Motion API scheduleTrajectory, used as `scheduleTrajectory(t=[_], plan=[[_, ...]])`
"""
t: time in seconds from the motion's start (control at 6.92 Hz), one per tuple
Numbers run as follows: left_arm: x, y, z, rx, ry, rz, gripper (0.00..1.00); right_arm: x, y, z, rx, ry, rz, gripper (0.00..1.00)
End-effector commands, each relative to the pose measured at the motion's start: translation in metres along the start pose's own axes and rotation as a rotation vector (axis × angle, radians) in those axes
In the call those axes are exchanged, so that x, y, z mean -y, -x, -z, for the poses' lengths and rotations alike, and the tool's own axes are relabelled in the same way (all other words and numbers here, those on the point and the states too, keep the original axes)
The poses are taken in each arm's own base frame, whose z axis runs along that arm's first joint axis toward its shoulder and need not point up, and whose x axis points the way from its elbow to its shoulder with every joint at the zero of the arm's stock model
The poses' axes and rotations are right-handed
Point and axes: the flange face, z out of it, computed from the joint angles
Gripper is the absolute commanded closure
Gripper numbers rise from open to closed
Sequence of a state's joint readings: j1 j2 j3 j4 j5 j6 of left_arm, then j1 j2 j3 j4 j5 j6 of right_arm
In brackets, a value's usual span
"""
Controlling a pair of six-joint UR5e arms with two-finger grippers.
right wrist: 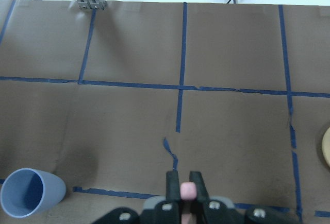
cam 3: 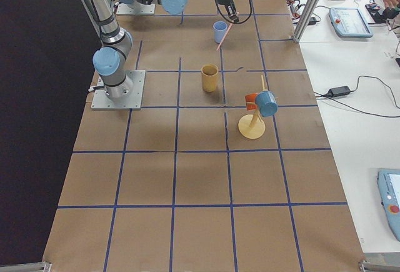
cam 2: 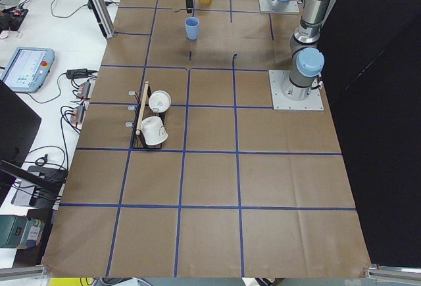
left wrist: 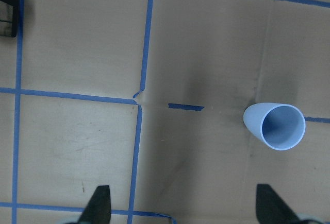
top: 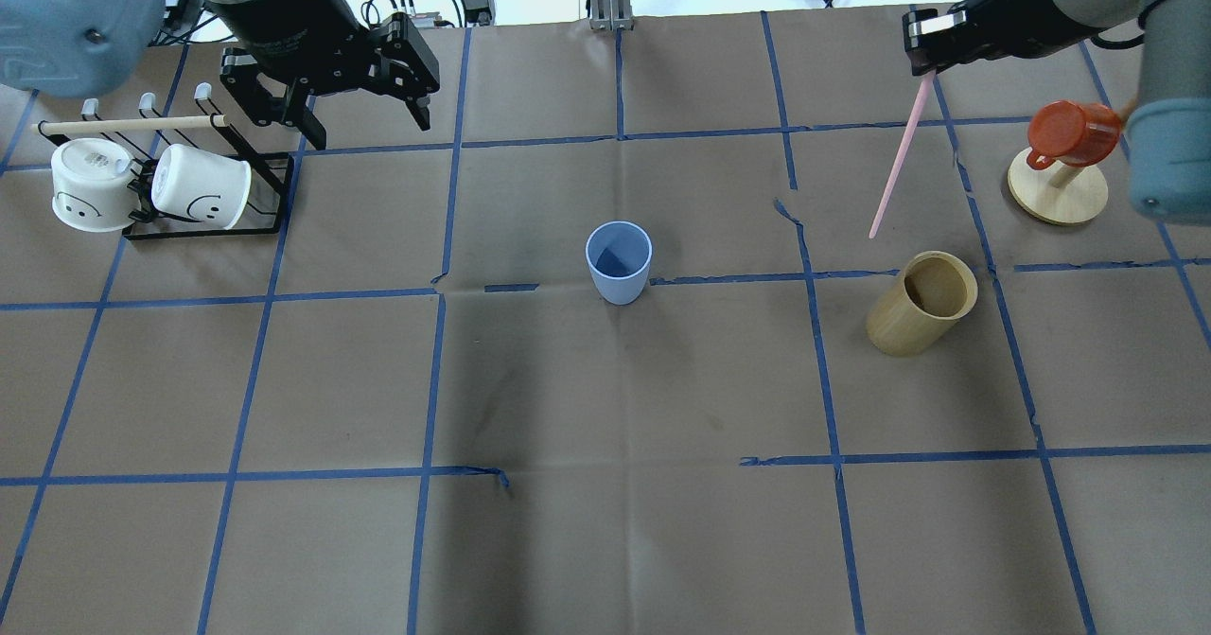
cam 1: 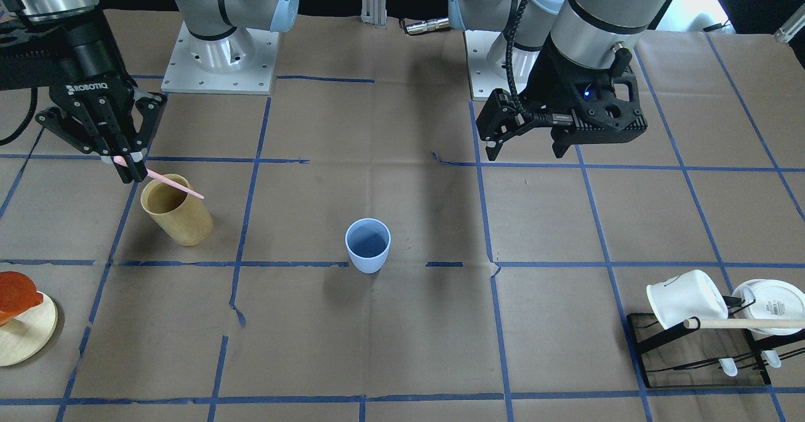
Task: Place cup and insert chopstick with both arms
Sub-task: 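Carry the pink chopstick with the right gripper above the light blue cup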
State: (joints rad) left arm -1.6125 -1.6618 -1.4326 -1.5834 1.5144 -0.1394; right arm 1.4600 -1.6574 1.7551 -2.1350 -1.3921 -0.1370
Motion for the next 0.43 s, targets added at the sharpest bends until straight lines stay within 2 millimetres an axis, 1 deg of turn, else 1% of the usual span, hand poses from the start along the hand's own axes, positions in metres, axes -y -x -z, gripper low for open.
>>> scheduleTrajectory(t=[0.0,0.14,0.29], plan=[[-0.018,0.013,0.001,0.021,0.010,-0.053,0.00,-0.004,0.045,-0.006,0.043,0.011,-0.039,0.91],[-0.022,0.014,0.002,0.020,0.010,-0.054,0.00,-0.005,0.059,-0.008,0.055,-0.007,-0.030,0.91],[-0.026,0.014,0.008,0.023,-0.001,-0.044,0.00,-0.006,0.083,-0.016,0.078,-0.020,-0.028,0.91]])
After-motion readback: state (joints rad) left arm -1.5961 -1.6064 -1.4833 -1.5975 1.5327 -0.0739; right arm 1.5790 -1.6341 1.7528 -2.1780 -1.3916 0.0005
